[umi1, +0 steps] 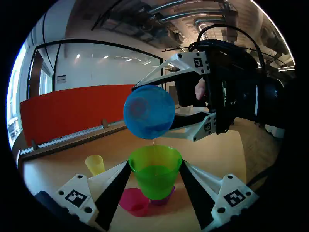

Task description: Pour water

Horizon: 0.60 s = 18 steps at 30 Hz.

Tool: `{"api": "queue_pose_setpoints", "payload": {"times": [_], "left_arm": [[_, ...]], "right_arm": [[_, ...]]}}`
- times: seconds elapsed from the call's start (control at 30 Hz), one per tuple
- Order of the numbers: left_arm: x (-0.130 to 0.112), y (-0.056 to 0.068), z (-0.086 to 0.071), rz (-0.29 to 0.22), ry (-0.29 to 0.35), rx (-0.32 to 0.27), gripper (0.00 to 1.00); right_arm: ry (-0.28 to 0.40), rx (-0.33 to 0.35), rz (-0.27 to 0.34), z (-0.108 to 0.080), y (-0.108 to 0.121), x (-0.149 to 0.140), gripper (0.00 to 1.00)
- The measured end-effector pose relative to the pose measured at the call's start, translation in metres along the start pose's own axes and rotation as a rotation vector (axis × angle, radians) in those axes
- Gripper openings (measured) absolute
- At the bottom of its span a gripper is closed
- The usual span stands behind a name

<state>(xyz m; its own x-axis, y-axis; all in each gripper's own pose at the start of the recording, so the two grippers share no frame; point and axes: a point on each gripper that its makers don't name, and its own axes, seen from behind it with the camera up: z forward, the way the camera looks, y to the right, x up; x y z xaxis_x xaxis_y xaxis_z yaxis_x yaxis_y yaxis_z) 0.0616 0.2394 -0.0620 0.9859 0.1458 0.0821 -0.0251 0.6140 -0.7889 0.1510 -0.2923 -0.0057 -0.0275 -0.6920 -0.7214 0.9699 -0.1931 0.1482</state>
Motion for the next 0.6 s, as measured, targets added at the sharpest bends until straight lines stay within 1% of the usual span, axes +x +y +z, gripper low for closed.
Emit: {"api": "queue_pose_setpoints", "payload": {"times": [0.6], "left_arm": [[0.0012,0.0001,0.0006,0.003,-0.001,0.001,0.87]], "right_arm": [[-0.001,0.002,-0.027,0.0005,-0.0009,0.0003,0.89]]}}
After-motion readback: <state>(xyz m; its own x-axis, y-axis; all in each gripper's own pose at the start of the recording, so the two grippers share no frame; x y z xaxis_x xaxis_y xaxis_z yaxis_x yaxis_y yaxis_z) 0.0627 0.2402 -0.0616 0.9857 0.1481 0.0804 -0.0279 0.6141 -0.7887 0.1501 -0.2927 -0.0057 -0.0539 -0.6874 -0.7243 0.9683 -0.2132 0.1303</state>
